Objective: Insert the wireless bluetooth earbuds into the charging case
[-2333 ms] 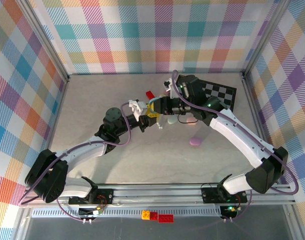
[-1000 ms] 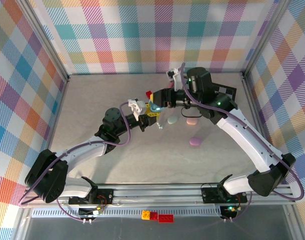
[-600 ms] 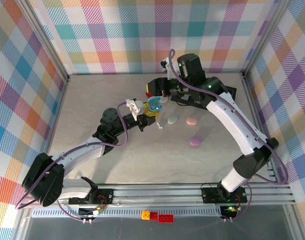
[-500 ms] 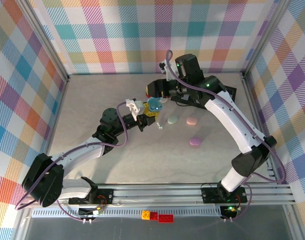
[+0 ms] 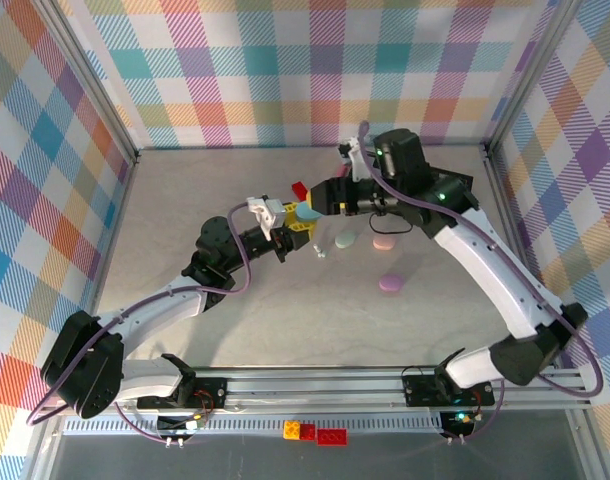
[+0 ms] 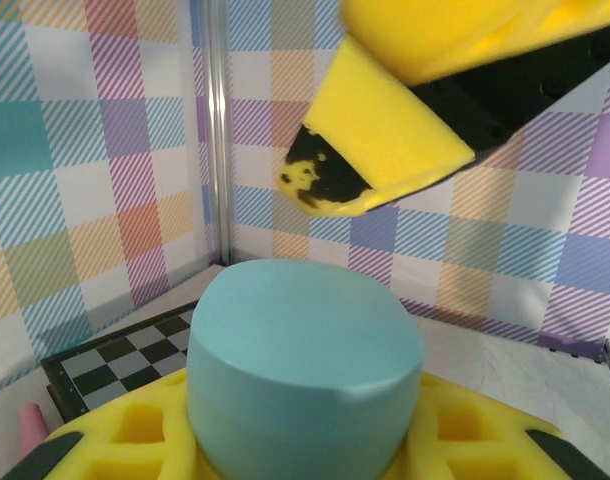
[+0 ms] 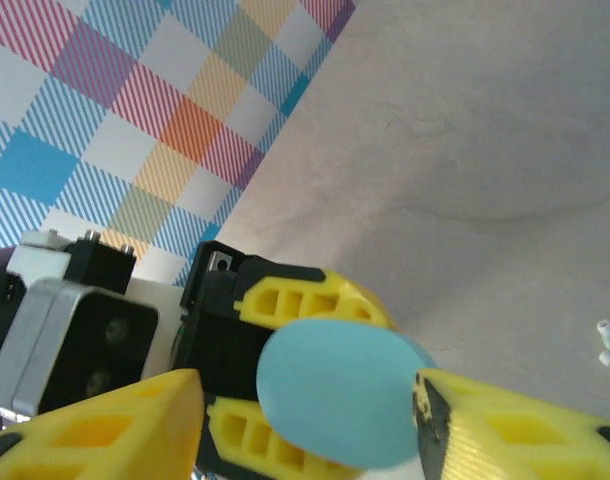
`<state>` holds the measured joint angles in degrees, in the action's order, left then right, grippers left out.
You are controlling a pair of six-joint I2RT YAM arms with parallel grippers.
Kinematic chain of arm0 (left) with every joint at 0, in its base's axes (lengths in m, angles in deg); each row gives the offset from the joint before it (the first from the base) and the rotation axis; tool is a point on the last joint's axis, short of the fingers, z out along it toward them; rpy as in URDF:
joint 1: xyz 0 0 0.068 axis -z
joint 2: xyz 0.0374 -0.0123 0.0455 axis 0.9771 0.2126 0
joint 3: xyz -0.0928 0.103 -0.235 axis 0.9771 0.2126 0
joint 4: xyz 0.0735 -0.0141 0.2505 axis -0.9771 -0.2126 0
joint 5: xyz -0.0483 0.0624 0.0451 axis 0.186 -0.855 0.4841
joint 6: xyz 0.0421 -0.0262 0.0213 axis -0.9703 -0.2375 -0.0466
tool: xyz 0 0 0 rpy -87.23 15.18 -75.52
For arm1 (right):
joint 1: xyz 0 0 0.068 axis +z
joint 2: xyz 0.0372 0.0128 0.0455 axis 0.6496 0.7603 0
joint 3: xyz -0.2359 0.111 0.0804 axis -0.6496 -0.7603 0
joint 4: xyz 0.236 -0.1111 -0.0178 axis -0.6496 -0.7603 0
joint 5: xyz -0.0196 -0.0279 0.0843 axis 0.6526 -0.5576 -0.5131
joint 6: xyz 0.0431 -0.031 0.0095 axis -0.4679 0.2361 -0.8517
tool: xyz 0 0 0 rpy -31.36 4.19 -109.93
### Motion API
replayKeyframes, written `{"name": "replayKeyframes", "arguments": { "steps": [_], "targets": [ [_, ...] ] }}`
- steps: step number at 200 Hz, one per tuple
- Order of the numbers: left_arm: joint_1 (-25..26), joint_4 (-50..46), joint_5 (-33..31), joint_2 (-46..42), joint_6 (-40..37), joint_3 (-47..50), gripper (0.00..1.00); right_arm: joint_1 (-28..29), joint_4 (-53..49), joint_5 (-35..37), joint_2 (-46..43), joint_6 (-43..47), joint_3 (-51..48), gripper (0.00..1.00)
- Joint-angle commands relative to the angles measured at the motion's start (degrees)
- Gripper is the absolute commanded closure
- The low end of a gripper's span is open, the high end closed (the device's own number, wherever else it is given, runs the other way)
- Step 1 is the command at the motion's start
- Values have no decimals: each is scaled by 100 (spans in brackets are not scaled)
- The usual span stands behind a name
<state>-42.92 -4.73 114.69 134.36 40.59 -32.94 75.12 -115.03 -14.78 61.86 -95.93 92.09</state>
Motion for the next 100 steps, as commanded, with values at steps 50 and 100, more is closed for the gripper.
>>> {"name": "replayKeyframes", "arguments": {
  "steps": [50,100],
  "targets": [
    [52,936,113,-171,537,22,71,-561,2586,-1984,-380,-2448,-1555,27],
    [50,1022,191,-84,565,-39,71,-552,4597,-2978,-174,-4034,-2314,39]
  ]
}}
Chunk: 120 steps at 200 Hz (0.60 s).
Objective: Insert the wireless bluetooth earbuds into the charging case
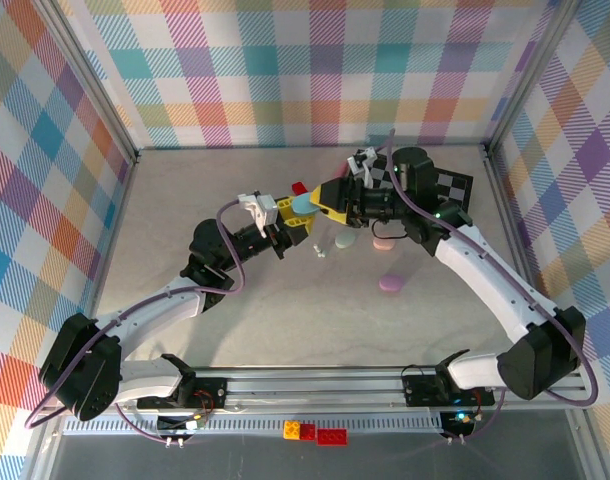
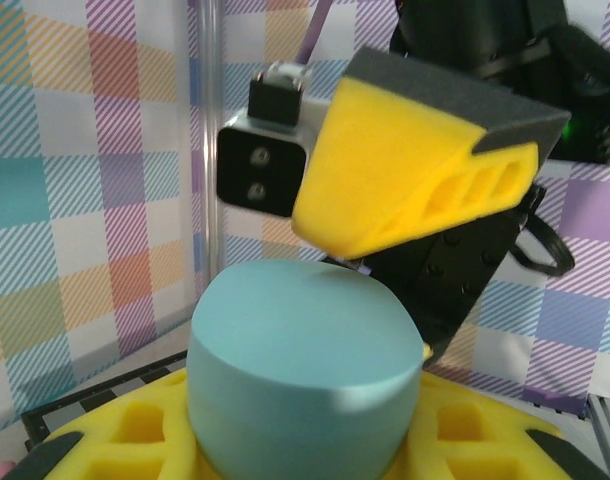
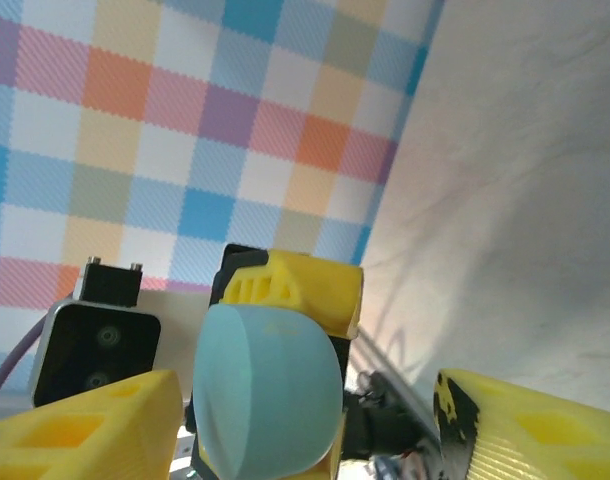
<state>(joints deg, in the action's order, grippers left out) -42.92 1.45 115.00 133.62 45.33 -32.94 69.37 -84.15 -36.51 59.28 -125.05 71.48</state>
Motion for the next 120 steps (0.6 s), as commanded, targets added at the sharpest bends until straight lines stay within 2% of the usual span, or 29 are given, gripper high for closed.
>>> {"name": "replayKeyframes", "arguments": {
  "steps": [1,38,55,70,77,102,110,120],
  "targets": [
    [51,400,167,-8,89,-39,71,23,1545,-813,89,-1151,-268,40],
    [61,282,206,20,48,-40,71,21,2480,-883,230,-1787,-520,65],
    [61,192,126,10,-51,-7,70,23,2509,-886,242,-1831,-513,79],
    [61,169,70,14,-105,18,68,23,2356,-825,195,-1684,-504,86],
    [61,161,52,20,-114,22,60,23,2221,-741,147,-1556,-504,88],
    [61,244,-78,2,-146,83,20,14,1827,-371,-81,-1028,-577,90],
    [61,169,-104,-25,-197,99,2,-2,1659,-226,-158,-848,-598,90],
    [61,18,-157,-116,-269,138,0,-50,1396,-9,-263,-609,-628,90]
  ]
}}
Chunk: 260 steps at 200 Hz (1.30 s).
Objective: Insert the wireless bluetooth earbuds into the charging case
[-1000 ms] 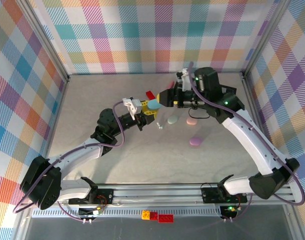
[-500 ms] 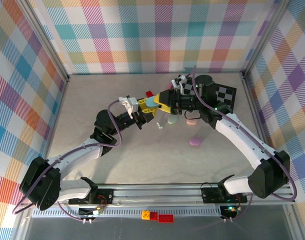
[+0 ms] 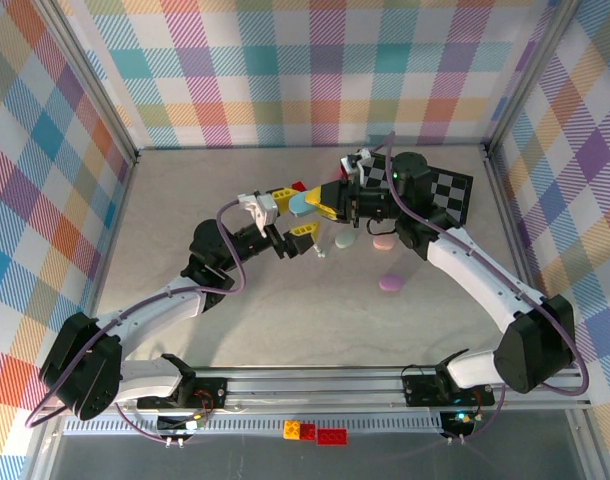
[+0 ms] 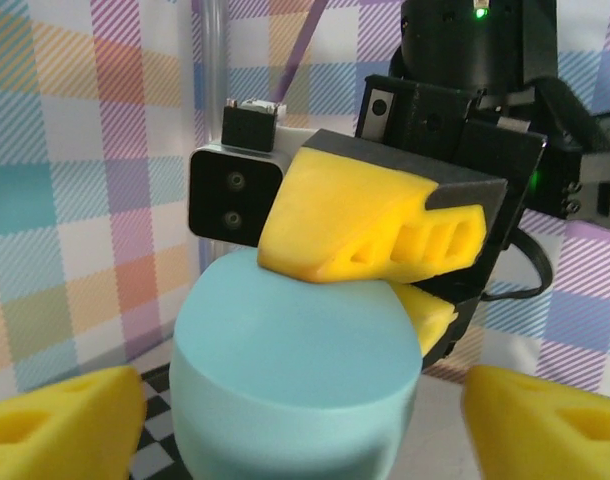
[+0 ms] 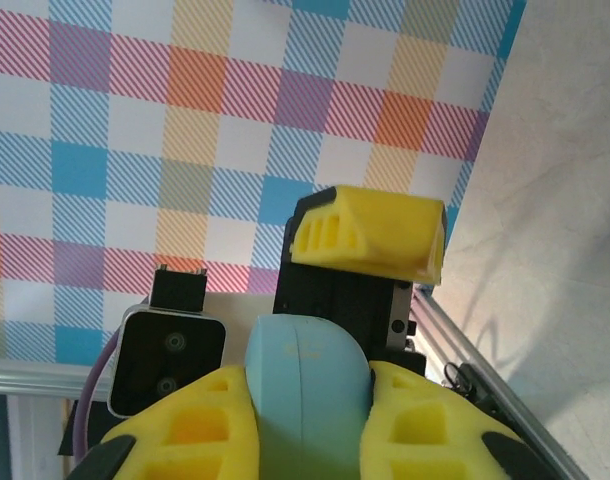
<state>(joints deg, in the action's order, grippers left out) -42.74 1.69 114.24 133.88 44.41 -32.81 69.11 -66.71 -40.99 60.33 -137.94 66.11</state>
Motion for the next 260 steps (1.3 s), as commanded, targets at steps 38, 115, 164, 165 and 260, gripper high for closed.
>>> {"name": "replayKeyframes", "arguments": {
  "steps": [38,115,164,165,260],
  "targets": [
    [33,-1124,-616,-672,-399,368,0,-302,-1459,1553,-799,1539,-478,91],
    [40,-2582,-1560,-1138,-332,644,0,-411,-2214,3390,-1040,1959,-2271,92],
    [38,-2606,-1683,-446,-496,355,0,-408,-1655,3446,-384,1920,-3013,93],
    [37,-2606,-1687,-424,-506,349,0,-408,-1638,3445,-368,1920,-3019,93],
    [42,-2349,-1642,1350,-606,-538,0,-408,-1637,3763,421,2339,-2974,82]
  ]
}}
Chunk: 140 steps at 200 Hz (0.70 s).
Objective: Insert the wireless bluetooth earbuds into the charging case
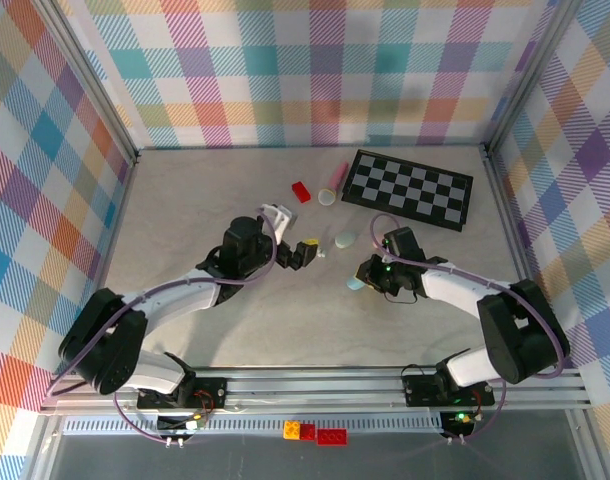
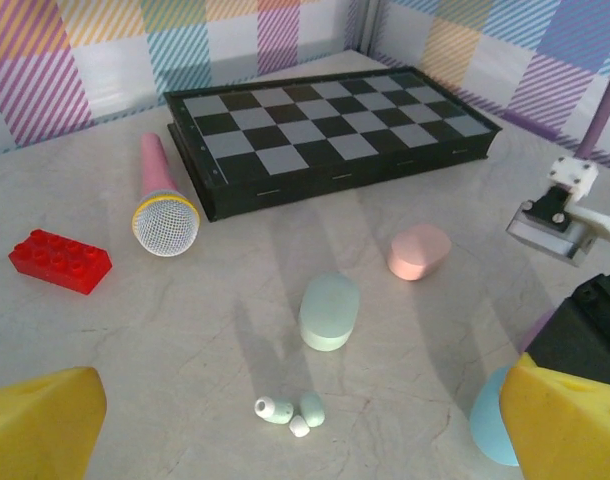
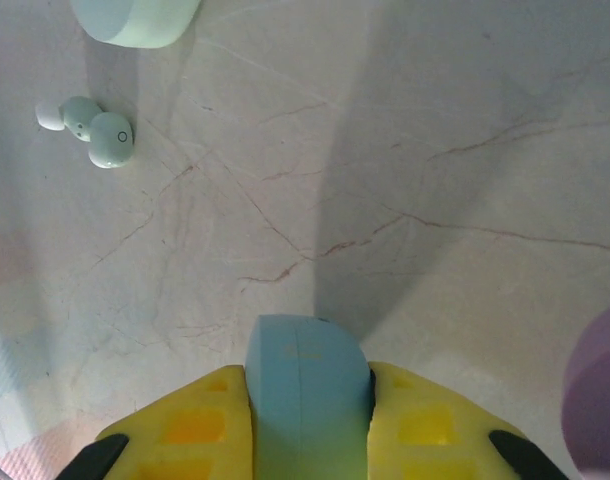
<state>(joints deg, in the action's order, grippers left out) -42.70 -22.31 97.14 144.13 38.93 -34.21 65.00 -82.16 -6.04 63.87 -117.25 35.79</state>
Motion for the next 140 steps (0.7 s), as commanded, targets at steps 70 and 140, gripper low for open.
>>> {"name": "replayKeyframes", "arguments": {
  "steps": [70,140],
  "targets": [
    [117,-1058,156,1582,-37,-1658,1,-6,-1006,887,-586,822,448,46],
    [544,-3646,-225,3034,-941,-3805,8,-6,-1505,1236,-1689,1318,806,35]
  ]
}}
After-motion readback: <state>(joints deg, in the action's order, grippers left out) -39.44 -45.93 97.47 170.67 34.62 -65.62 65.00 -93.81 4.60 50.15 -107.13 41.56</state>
